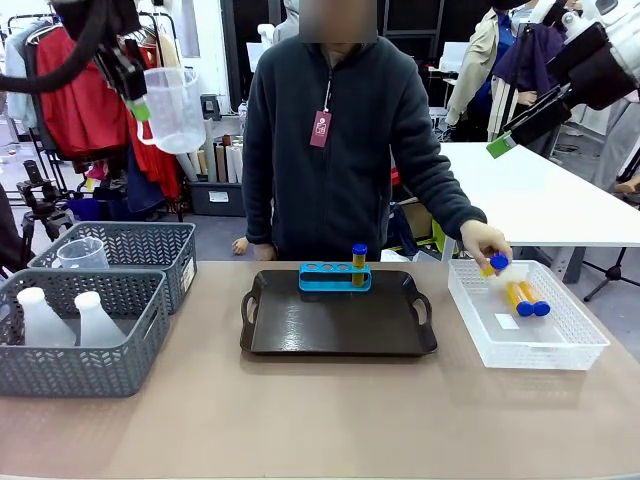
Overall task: Prepare the laboratory tools.
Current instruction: Pick up one Large Measuring Cup and place it on the Handle tray.
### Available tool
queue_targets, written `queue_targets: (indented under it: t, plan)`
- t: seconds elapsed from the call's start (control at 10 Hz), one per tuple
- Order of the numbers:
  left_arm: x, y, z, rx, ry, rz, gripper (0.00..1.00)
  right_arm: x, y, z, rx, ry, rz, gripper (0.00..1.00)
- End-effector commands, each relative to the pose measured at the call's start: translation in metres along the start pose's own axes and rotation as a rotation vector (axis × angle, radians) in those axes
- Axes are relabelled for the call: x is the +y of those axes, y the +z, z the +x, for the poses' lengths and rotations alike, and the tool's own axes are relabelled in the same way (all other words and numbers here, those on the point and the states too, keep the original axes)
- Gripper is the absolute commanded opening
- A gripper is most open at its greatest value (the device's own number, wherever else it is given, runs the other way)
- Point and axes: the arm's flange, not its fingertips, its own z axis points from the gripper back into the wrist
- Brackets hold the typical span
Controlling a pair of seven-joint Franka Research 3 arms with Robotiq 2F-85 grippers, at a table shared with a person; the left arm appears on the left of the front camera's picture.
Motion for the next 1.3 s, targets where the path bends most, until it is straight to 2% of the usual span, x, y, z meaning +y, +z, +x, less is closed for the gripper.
queue_targets:
  t: [0.0, 0.3, 0.4, 1.2]
  plan:
    - [0.008, 0.023, 0.008, 0.038, -0.087, -0.043, 0.00, -0.001, 0.000, 0.000, -0.021, 0.001, 0.016, 1.00]
    - [0.011, 0.056, 0.015, 0.039, -0.140, -0.058, 0.00, -0.001, 0.000, 0.000, -0.021, 0.001, 0.016, 1.00]
    - [-0.004, 0.039, 0.005, 0.039, -0.105, -0.045, 0.00, -0.001, 0.000, 0.000, -0.021, 0.001, 0.016, 1.00]
    - [-0.006, 0.035, 0.010, 0.034, -0.123, -0.076, 0.00, -0.001, 0.000, 0.000, -0.021, 0.001, 0.016, 1.00]
